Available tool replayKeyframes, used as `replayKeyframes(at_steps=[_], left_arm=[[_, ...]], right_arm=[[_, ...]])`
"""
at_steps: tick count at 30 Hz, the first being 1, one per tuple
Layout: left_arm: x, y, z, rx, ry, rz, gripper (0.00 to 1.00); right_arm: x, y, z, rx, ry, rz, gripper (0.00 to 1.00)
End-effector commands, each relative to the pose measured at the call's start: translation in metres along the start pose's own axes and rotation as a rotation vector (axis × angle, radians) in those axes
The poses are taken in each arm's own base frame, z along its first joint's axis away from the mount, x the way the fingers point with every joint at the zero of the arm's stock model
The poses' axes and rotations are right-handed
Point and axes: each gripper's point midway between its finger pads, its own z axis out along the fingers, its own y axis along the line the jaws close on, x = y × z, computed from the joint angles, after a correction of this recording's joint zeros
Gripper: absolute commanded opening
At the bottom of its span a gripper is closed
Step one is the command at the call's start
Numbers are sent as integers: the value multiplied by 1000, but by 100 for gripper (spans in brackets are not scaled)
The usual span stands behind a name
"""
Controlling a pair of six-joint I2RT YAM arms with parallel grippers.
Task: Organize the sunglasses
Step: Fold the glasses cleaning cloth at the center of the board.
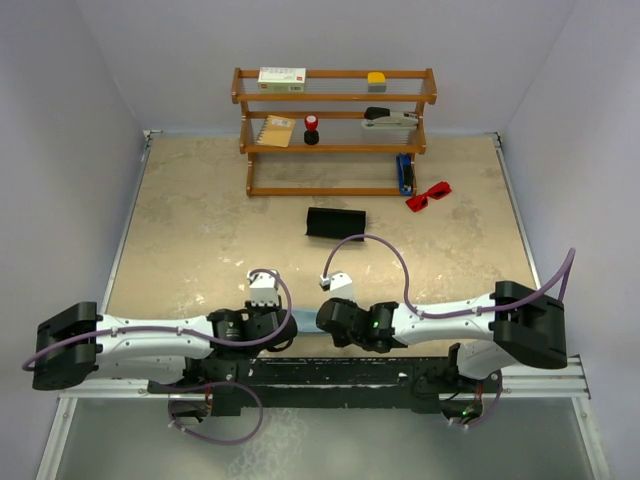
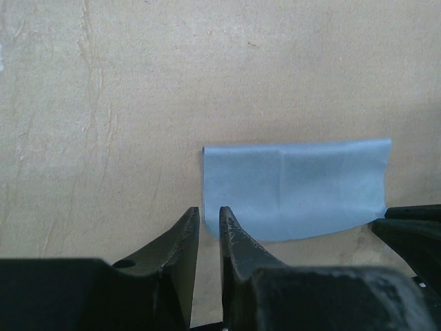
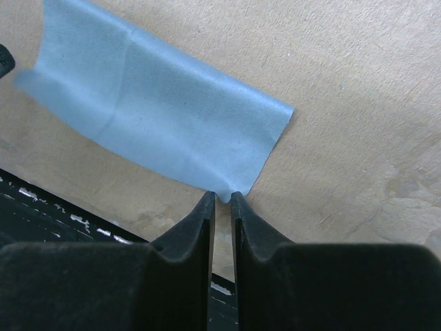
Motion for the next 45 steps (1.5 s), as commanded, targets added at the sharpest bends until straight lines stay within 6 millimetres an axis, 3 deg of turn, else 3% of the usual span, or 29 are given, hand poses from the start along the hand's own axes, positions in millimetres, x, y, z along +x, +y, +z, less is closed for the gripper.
replayKeyframes(at_steps=[1, 7, 14, 19, 23, 32, 45], left_arm=[[-15, -7, -7, 11, -47, -36, 15], [-16, -9, -7, 6, -47, -27, 12], [-18, -13, -5, 3, -54, -19, 11], [-21, -17, -5, 10, -62, -31, 8], [-19, -17, -5, 4, -52, -42, 10], [-8, -21, 1, -34, -5, -38, 29], [11, -22, 14, -79, 44, -54, 27]], right_arm=[[-5, -2, -5, 11, -34, 26, 17], [-7, 0, -8, 5, -40, 24, 16], [-19, -5, -26, 8, -84, 43, 15], [-21, -12, -26, 52, -97, 46, 9], [-22, -12, -24, 64, -93, 47, 22], [-24, -10, -25, 65, -95, 38, 28], [-20, -29, -34, 72, -117, 36, 30]])
